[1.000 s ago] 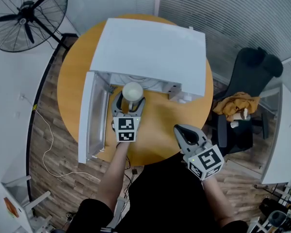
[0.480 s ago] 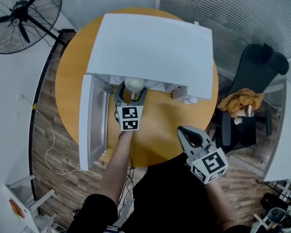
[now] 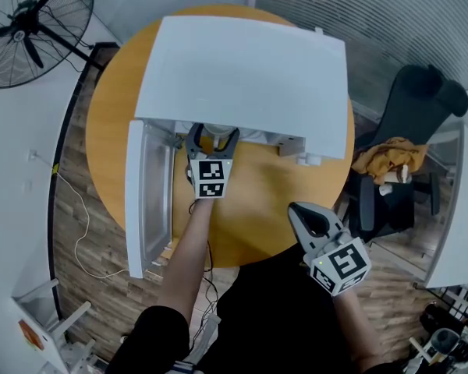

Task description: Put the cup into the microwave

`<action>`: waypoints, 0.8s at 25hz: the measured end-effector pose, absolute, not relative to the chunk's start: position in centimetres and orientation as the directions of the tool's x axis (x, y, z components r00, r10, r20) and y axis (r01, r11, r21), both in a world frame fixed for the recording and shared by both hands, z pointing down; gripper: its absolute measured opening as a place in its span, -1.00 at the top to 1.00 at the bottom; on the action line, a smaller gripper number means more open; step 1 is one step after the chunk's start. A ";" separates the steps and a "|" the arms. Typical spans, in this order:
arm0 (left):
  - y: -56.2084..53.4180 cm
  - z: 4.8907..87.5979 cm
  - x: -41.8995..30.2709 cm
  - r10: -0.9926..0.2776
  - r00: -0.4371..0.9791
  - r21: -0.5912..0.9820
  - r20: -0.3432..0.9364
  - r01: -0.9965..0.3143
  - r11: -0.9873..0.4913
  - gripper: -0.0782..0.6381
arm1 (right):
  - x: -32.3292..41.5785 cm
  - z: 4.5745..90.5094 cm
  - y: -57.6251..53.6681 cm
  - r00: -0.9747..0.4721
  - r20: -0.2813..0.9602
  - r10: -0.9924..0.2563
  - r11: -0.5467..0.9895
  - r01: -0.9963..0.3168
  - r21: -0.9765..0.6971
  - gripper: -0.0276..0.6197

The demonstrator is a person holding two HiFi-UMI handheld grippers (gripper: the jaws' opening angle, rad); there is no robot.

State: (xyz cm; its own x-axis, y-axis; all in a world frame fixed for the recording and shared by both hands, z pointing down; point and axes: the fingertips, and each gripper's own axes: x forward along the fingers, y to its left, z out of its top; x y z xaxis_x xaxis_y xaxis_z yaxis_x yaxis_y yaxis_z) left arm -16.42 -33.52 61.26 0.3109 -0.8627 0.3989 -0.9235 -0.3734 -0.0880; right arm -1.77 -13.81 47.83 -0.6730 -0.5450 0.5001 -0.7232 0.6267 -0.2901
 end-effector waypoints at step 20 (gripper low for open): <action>-38.1 61.1 -15.3 -0.887 0.313 -0.173 0.338 -0.906 -0.386 -0.28 | -1.7 48.2 -13.9 -0.669 0.502 -0.548 0.600 -0.732 -0.322 0.89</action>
State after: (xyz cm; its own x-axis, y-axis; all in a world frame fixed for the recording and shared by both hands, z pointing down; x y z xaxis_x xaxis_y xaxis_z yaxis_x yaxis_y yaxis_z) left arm -15.27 -38.12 61.06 0.3132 -0.8875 0.3381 -0.9064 -0.3856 -0.1726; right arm -1.65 -13.89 48.20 -0.6692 -0.5478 0.5021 -0.7325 0.5999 -0.3219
